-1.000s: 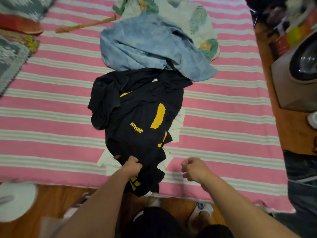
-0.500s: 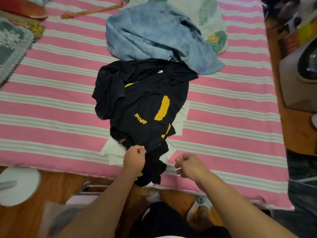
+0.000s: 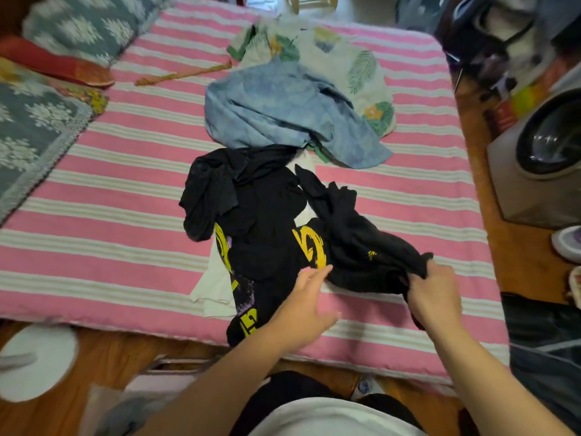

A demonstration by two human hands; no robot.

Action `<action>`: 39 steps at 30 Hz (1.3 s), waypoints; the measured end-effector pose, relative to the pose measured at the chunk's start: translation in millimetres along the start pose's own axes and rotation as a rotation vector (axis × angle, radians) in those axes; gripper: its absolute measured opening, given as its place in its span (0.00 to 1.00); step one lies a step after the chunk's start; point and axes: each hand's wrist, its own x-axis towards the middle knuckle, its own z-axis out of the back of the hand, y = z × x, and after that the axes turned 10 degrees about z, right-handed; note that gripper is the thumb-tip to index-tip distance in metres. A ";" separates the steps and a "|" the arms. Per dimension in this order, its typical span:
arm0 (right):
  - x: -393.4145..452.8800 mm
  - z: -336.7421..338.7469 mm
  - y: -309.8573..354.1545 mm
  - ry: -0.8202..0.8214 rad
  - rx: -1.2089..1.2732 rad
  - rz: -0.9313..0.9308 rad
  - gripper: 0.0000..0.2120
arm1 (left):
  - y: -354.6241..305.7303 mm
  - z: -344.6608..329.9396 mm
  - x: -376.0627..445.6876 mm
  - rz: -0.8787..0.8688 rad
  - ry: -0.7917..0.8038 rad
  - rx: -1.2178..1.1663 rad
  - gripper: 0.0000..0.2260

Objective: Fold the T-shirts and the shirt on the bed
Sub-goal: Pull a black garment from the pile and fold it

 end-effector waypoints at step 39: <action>66.8 -289.9 -6.9 0.482 0.010 0.132 0.02 | 175.7 68.7 -40.2 0.696 -0.345 -0.036 0.11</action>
